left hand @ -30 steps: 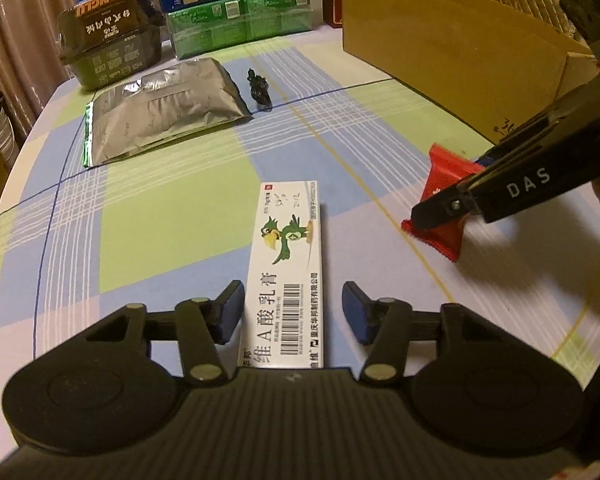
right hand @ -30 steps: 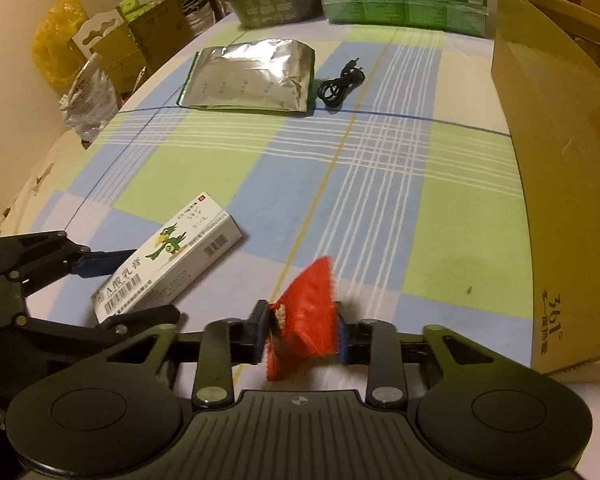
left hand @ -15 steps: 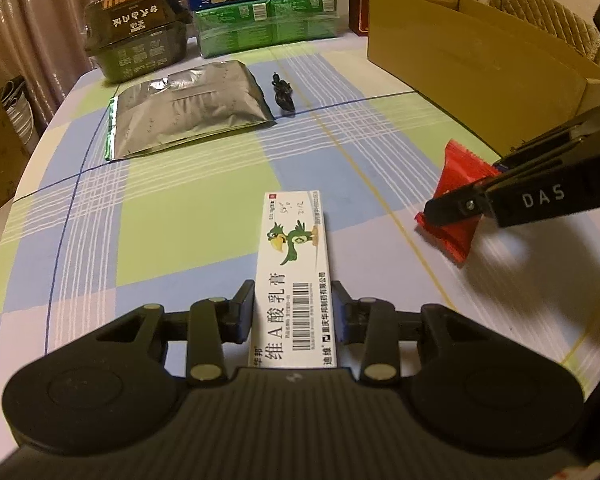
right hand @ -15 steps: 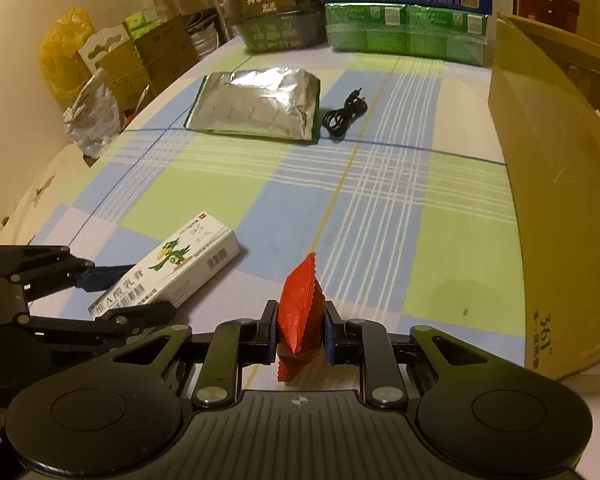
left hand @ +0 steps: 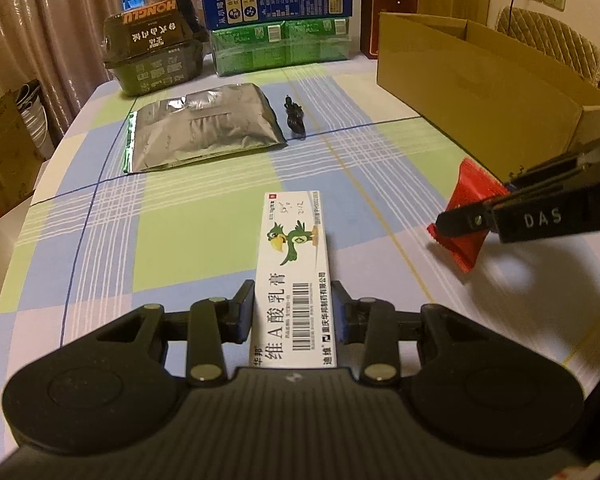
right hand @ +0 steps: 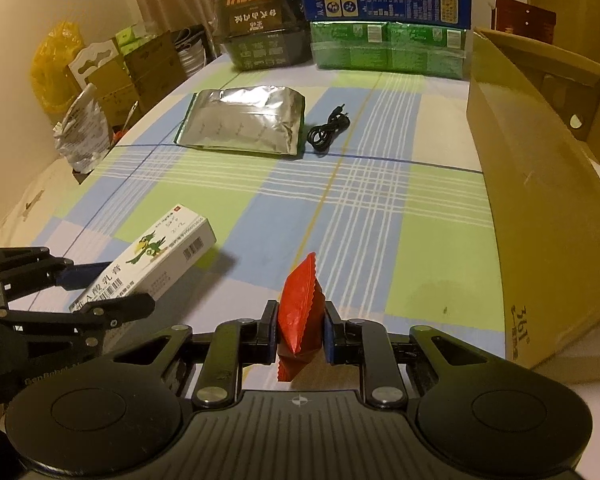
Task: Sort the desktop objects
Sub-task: 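Carry the cream box and red candy toward the cardboard box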
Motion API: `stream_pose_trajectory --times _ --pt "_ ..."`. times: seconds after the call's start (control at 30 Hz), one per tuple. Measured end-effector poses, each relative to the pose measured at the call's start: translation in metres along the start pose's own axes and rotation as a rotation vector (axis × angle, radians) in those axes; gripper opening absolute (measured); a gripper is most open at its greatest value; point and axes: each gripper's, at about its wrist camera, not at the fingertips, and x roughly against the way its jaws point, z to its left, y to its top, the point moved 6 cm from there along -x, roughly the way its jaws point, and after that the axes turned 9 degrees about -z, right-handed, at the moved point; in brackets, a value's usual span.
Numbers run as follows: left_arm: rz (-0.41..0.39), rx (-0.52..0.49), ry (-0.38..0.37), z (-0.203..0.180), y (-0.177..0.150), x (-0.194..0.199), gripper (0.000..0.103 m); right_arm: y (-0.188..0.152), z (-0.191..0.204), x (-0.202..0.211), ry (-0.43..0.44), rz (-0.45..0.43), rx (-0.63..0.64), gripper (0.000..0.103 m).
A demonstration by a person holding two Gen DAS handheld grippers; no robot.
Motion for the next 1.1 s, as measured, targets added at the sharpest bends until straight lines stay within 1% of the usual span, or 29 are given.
stream_pose_trajectory --times 0.17,0.23,0.37,0.47,0.73,0.93,1.1 --pt "-0.036 0.021 0.009 -0.007 0.012 0.012 0.033 0.002 0.004 0.013 -0.014 -0.028 -0.002 0.018" --pt "-0.053 0.043 0.013 -0.010 0.019 0.019 0.033 0.004 0.005 0.021 -0.022 -0.043 -0.003 0.018" --pt "-0.079 0.084 0.015 -0.020 0.031 0.032 0.033 0.013 0.006 0.043 -0.034 -0.081 0.004 0.018" --pt "-0.097 0.094 0.018 -0.030 0.040 0.042 0.033 0.023 0.003 0.063 -0.056 -0.112 0.011 0.018" --pt "-0.151 0.035 -0.009 -0.070 0.073 0.065 0.033 0.050 -0.026 0.121 -0.112 -0.187 0.004 0.018" --pt "-0.182 -0.003 -0.047 -0.101 0.099 0.073 0.033 0.063 -0.060 0.160 -0.176 -0.214 0.004 0.018" --pt "-0.198 -0.027 -0.074 -0.126 0.118 0.075 0.033 0.070 -0.087 0.181 -0.223 -0.218 0.002 0.018"
